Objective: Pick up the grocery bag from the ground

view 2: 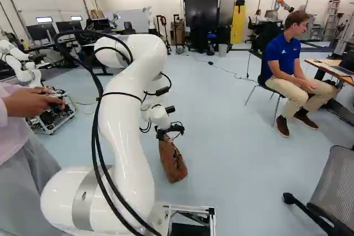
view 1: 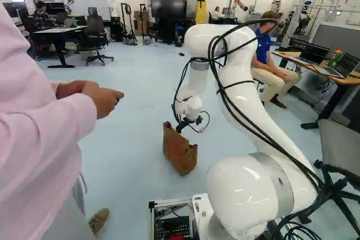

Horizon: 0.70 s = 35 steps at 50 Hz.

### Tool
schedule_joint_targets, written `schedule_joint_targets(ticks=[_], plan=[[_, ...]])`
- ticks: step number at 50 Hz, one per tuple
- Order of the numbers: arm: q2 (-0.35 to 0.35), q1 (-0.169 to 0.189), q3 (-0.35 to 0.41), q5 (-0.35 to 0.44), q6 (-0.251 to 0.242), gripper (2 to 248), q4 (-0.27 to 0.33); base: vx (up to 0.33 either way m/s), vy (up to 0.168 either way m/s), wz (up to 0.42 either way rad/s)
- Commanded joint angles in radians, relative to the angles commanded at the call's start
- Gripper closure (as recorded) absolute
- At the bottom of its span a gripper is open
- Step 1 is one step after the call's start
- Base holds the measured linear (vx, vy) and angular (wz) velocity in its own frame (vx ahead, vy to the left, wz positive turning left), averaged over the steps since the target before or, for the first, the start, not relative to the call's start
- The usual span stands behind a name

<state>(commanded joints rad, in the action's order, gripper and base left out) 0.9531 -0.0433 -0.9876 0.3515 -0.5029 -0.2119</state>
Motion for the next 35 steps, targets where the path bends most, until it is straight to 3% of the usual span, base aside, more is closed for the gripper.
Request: schedule_joint_targets(ticks=[35], plan=[[0.264,0.002,-0.228,0.0,-0.001,3,0.0,0.0,0.0,0.0]])
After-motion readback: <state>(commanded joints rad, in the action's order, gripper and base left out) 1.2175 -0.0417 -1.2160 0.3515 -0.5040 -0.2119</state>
